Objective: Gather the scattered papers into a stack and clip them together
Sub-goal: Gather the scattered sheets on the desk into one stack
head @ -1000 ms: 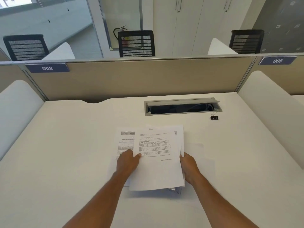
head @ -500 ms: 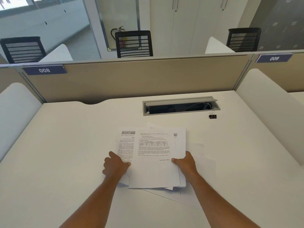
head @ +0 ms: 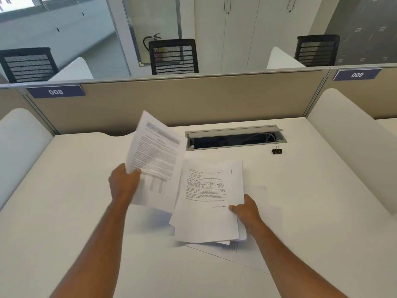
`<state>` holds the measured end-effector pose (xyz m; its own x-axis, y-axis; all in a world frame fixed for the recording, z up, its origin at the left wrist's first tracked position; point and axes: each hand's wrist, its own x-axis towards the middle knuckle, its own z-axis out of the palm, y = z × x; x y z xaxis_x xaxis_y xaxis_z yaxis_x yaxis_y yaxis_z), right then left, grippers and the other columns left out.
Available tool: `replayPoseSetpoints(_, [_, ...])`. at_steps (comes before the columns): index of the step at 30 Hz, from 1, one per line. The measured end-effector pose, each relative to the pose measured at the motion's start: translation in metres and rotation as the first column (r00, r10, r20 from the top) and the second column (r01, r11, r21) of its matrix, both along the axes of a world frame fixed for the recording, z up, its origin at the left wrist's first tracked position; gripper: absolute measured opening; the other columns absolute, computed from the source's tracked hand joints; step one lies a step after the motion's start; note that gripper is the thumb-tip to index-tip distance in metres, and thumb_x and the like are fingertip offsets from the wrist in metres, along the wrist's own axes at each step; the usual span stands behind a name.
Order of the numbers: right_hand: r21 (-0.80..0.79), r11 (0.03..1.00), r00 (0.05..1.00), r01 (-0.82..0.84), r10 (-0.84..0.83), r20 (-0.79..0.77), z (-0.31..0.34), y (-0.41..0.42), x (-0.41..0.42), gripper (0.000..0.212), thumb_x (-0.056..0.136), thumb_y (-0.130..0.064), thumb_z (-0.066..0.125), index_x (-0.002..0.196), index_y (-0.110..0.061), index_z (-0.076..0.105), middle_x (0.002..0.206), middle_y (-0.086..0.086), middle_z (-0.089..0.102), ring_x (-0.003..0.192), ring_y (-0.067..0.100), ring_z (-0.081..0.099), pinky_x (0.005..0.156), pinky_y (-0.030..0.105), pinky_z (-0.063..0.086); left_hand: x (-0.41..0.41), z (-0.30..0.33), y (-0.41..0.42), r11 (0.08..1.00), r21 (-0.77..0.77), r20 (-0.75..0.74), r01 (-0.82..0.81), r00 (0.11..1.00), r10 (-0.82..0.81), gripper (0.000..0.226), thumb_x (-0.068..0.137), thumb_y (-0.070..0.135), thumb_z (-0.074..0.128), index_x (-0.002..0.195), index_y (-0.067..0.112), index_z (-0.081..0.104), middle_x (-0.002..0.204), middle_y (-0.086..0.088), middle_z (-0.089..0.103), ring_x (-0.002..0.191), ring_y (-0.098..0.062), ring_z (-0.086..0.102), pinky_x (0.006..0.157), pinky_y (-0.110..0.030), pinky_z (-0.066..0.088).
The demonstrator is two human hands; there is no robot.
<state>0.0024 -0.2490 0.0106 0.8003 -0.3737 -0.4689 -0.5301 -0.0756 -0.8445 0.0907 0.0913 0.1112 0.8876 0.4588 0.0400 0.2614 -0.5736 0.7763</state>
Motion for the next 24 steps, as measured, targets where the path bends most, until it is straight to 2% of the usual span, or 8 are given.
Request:
replayPoseSetpoints(2, [0.002,1.000,1.000,0.000,0.000,0.010,0.000,-0.001,0.000,0.040,0.080,0.004,0.068,0.116,-0.013,0.062,0.112,0.006,0.071,0.100,0.026,0.067,0.088,0.035,0.054,0.006,0.016,0.006,0.989,-0.150,0.074,-0.014,0.997,0.025,0.021,0.084,0.020,0.068,0.098,0.005,0.070,0.093,-0.012,0.072,0.085,-0.031,0.066,0.071,-0.036,0.049])
replayPoseSetpoints(5, [0.032,0.999,0.999,-0.002,0.001,0.039,0.004,0.001,-0.001,0.036,0.082,0.005,0.068,0.112,-0.015,0.062,0.108,0.005,0.072,0.092,0.020,0.068,0.080,0.032,0.054,0.010,0.026,0.006,0.877,-0.477,0.068,0.060,0.997,-0.031,0.024,0.085,0.014,0.071,0.108,0.007,0.072,0.100,-0.007,0.074,0.089,-0.028,0.069,0.078,-0.037,0.055])
replayPoseSetpoints(9, [0.116,0.993,0.996,-0.009,-0.001,0.090,0.011,0.004,-0.002,0.036,0.086,0.004,0.067,0.116,-0.016,0.061,0.098,-0.006,0.070,0.088,0.012,0.067,0.068,0.026,0.053,0.000,0.005,-0.020,0.799,-0.587,-0.035,0.131,0.982,-0.186,0.021,0.084,0.004,0.073,0.106,0.004,0.073,0.101,-0.013,0.076,0.087,-0.030,0.072,0.081,-0.041,0.059])
replayPoseSetpoints(14, [0.222,0.975,0.993,-0.033,0.007,0.114,0.013,0.006,-0.004,0.039,0.085,0.001,0.071,0.117,-0.019,0.064,0.108,0.002,0.074,0.097,0.023,0.071,0.082,0.040,0.060,-0.028,-0.052,-0.058,0.854,-0.493,-0.258,0.165,0.910,-0.325,0.034,0.068,0.024,0.083,0.096,0.007,0.072,0.097,-0.011,0.078,0.084,-0.029,0.075,0.078,-0.052,0.062])
replayPoseSetpoints(17, [0.239,0.970,0.993,-0.050,0.022,0.118,0.015,0.006,-0.007,0.037,0.081,-0.005,0.078,0.112,-0.021,0.067,0.103,-0.001,0.078,0.094,0.021,0.074,0.078,0.039,0.062,-0.046,-0.063,-0.077,0.938,-0.214,-0.364,0.274,0.868,-0.337,0.039,0.079,0.039,0.077,0.100,0.009,0.064,0.102,-0.001,0.069,0.090,-0.024,0.066,0.075,-0.034,0.052])
replayPoseSetpoints(20, [0.233,0.970,0.994,-0.064,0.040,0.106,0.016,0.004,-0.011,0.038,0.079,-0.006,0.080,0.110,-0.022,0.068,0.103,-0.001,0.078,0.094,0.021,0.075,0.081,0.043,0.062,-0.053,-0.063,-0.083,0.929,0.066,-0.462,0.365,0.836,-0.296,0.056,0.084,0.052,0.070,0.116,0.009,0.055,0.109,-0.002,0.059,0.105,-0.028,0.062,0.076,-0.031,0.043])
replayPoseSetpoints(22, [0.241,0.968,0.993,-0.073,0.048,0.111,0.018,0.002,-0.014,0.038,0.080,-0.005,0.079,0.112,-0.022,0.068,0.104,0.000,0.078,0.095,0.023,0.075,0.084,0.046,0.061,-0.050,-0.063,-0.080,0.946,0.037,-0.431,0.323,0.859,-0.276,0.073,0.079,0.055,0.074,0.129,0.008,0.050,0.123,-0.008,0.057,0.114,-0.030,0.061,0.083,-0.033,0.047])
replayPoseSetpoints(24, [0.238,0.966,0.990,-0.100,0.072,0.125,0.022,0.000,-0.016,0.038,0.080,-0.008,0.080,0.114,-0.021,0.068,0.104,-0.001,0.078,0.095,0.022,0.075,0.083,0.045,0.062,-0.043,-0.061,-0.072,0.959,-0.181,-0.394,0.219,0.877,-0.275,0.085,0.078,0.051,0.079,0.141,0.009,0.041,0.135,-0.011,0.053,0.120,-0.031,0.059,0.093,-0.038,0.050])
